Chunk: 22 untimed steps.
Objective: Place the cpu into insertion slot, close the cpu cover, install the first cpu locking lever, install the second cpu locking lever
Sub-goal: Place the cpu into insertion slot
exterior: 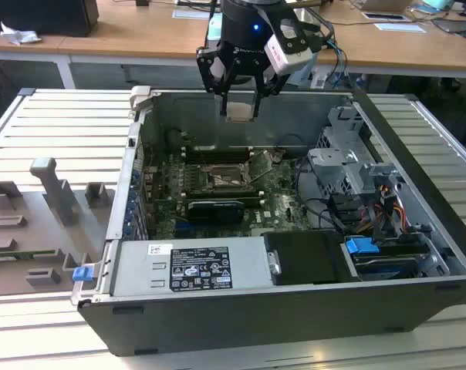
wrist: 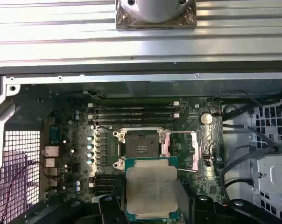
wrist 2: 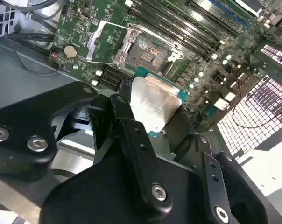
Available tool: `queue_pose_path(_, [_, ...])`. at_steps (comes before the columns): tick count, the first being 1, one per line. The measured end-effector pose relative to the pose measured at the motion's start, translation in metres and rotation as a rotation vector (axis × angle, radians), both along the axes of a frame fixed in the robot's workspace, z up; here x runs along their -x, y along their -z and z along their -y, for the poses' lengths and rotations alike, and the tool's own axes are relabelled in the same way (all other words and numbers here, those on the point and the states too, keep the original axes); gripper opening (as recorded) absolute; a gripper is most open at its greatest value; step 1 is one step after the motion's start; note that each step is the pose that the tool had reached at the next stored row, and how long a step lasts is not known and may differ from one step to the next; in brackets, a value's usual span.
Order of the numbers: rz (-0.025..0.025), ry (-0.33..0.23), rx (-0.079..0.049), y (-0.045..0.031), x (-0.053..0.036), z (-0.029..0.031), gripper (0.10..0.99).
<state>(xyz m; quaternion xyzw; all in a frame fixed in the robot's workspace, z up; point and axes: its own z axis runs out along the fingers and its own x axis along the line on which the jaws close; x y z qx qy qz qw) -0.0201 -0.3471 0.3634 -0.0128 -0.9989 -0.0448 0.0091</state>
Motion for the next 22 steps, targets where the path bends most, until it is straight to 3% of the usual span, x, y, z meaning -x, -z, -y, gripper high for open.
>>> queue_pose_path(22, [0.0000,0.095,0.000,0.0001,0.0000,0.0000,0.537])
